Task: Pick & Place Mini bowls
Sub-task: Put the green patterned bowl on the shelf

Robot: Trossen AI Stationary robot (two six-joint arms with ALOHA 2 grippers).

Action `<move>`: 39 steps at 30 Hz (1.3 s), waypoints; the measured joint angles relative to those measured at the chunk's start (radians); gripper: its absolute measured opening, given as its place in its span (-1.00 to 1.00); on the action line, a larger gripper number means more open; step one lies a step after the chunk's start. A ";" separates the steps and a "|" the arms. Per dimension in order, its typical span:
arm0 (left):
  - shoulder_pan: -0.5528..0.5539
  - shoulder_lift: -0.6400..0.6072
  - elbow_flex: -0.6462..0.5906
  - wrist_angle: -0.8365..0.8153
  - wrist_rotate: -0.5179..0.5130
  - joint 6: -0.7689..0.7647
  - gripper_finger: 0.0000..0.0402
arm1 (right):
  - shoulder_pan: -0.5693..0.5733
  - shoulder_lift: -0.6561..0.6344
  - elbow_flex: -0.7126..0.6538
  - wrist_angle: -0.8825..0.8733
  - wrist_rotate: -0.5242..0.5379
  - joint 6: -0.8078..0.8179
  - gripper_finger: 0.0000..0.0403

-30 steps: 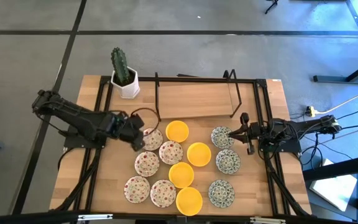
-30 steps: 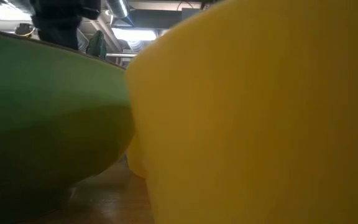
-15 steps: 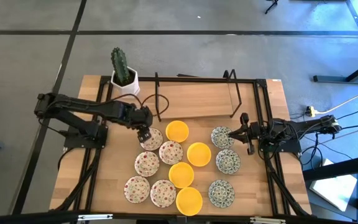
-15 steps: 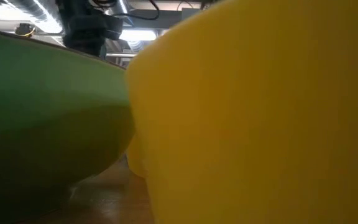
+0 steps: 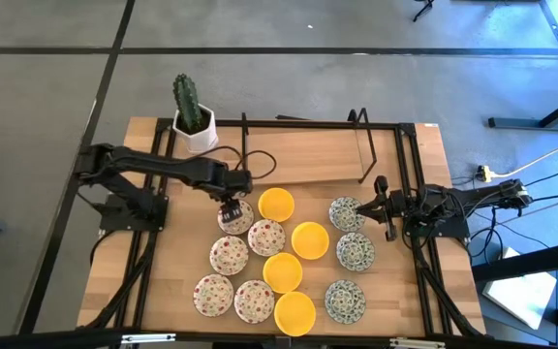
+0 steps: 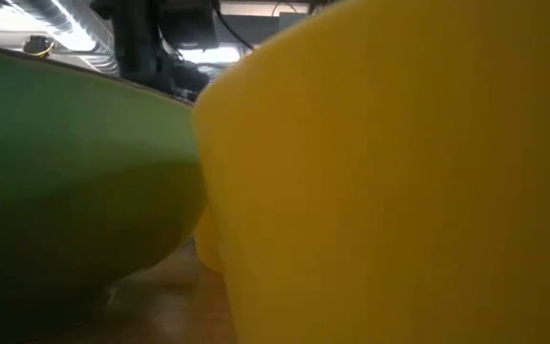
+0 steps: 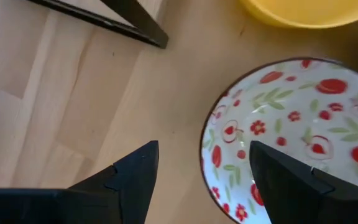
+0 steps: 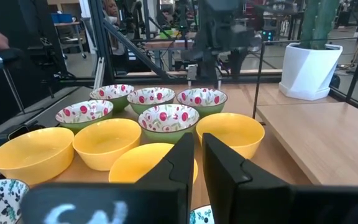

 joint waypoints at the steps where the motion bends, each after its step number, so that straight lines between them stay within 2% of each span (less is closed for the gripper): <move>1: 0.006 0.011 0.000 0.000 -0.001 0.005 0.22 | 0.000 0.000 0.000 0.000 0.000 0.000 -0.83; 12: 0.042 0.116 0.000 0.005 0.000 0.036 0.22 | 0.000 0.000 0.000 0.000 0.000 0.000 -0.83; 27: 0.048 0.192 0.000 0.057 0.001 0.088 0.19 | 0.000 0.000 0.000 0.000 0.000 0.000 -0.83; 32: 0.048 0.198 0.000 0.054 0.011 0.114 -0.08 | 0.000 0.000 0.000 0.000 0.000 0.000 -0.83; 39: 0.050 0.173 0.004 0.042 0.035 0.152 -0.78 | 0.000 0.000 0.000 0.000 0.000 0.000 -0.83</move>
